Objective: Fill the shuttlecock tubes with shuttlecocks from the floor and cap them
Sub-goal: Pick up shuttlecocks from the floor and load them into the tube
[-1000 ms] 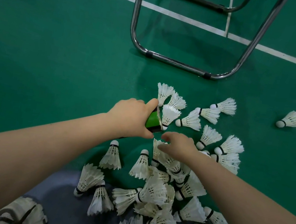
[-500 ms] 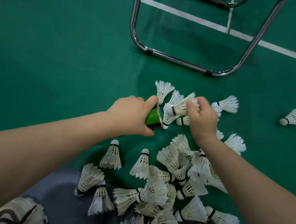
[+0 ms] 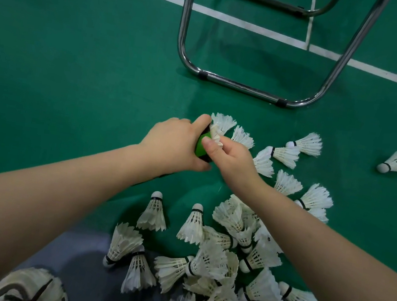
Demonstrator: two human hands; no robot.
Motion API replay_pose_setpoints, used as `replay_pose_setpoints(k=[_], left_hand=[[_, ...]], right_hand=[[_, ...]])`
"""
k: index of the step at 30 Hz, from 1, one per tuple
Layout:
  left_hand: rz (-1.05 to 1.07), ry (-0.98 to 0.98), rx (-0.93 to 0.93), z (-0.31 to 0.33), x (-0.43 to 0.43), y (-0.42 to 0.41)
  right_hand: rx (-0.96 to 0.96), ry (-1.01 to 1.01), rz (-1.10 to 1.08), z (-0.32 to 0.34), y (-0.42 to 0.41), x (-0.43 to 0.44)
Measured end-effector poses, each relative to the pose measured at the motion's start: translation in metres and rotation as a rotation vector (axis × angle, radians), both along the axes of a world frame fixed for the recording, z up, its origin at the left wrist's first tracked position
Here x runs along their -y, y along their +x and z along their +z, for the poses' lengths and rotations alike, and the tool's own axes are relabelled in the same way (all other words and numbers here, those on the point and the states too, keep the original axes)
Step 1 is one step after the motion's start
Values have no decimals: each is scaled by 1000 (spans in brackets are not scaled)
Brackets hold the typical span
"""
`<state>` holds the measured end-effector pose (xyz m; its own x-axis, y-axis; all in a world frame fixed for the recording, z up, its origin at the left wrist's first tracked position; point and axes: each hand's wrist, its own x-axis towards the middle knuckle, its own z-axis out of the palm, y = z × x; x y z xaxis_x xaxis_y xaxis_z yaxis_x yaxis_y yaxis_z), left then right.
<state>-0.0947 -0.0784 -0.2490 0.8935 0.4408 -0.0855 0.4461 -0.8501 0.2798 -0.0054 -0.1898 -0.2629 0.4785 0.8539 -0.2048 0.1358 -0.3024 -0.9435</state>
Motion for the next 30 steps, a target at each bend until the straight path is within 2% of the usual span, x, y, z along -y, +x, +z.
replay_pose_setpoints(k=[3, 11, 16, 22, 30], left_hand=[[-19, 10, 12, 2, 1, -2], [-78, 24, 10, 2, 7, -8], [-79, 33, 9, 3, 9, -8], [-63, 20, 27, 14, 9, -10], [27, -8, 219, 61, -1, 4]], right_hand=[[-144, -28, 120, 1, 6, -1], [-171, -277, 417, 19, 13, -5], [-70, -352, 514, 25, 17, -5], [50, -408, 498, 43, 9, -10], [427, -469, 471, 111, 20, -30]])
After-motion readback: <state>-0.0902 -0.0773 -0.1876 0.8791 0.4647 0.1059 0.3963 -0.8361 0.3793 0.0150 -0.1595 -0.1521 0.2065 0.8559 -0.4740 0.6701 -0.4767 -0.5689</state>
